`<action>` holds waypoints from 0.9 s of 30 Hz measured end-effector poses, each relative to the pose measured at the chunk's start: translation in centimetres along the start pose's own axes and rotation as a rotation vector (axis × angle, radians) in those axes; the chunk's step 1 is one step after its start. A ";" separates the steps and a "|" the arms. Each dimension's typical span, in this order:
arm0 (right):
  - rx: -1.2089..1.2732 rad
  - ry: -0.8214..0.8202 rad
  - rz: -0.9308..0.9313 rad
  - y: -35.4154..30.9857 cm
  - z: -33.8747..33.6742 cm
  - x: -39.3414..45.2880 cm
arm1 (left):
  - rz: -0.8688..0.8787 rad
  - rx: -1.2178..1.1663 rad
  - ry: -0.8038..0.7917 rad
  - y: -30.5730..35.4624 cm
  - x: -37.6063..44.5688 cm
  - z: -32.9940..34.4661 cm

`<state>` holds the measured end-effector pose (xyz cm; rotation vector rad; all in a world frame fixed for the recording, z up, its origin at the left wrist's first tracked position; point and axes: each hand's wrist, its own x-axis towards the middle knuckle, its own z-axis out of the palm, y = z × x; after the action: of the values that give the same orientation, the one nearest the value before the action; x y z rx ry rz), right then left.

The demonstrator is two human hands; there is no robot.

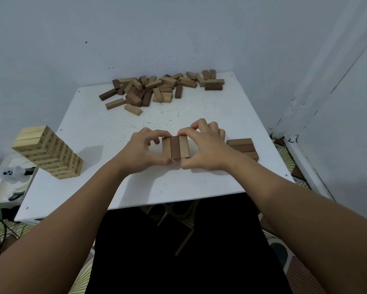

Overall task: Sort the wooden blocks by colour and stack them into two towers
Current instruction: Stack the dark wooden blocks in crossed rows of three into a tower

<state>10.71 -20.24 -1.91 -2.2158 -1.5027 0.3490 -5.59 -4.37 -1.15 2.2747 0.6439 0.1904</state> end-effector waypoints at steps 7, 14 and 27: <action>-0.045 0.028 0.078 4.3 -4.6 -2.9 | 0.076 0.063 0.000 4.7 2.8 3.8; 0.011 -0.041 0.217 9.8 -7.7 -6.7 | 0.092 0.083 -0.048 9.6 4.9 9.3; 0.109 -0.106 0.234 13.0 -7.7 -7.1 | 0.038 0.108 -0.081 10.5 5.9 11.6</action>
<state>22.03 -32.54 -1.83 -2.3206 -1.2441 0.6151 7.30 -14.94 -2.25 2.3862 0.5819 0.0834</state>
